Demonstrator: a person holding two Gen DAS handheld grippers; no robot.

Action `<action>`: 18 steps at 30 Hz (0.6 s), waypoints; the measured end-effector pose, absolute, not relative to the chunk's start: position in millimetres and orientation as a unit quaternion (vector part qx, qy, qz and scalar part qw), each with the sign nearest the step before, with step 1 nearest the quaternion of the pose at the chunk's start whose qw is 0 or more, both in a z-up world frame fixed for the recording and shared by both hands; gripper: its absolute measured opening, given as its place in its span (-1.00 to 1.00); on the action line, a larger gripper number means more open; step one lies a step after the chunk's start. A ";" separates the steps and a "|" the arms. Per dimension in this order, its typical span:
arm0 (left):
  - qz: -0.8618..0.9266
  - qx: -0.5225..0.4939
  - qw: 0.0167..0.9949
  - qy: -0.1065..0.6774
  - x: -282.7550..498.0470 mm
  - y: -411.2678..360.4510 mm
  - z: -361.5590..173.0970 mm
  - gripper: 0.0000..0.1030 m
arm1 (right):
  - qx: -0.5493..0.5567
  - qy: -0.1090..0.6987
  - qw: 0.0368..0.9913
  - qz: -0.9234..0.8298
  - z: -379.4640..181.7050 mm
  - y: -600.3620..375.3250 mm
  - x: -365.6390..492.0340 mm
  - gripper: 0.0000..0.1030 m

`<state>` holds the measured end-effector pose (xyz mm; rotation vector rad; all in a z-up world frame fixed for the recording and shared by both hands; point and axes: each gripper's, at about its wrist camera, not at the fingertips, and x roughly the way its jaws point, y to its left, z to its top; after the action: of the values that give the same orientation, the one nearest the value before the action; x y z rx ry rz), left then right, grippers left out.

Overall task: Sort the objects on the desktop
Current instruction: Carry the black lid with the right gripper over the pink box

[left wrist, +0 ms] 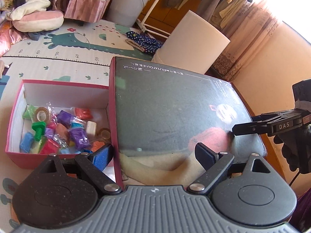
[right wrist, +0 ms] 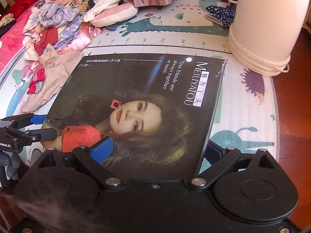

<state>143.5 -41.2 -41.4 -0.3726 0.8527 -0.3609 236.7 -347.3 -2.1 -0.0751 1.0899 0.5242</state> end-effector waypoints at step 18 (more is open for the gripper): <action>-0.096 -0.168 0.885 0.424 173.2 76.7 -33.0 0.77 | -0.027 0.500 0.807 0.314 -23.1 -220.7 285.3 0.91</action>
<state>173.2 76.7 -33.0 -0.3492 0.8820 -0.1999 285.3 -220.7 -23.1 -0.0573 1.0691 0.6728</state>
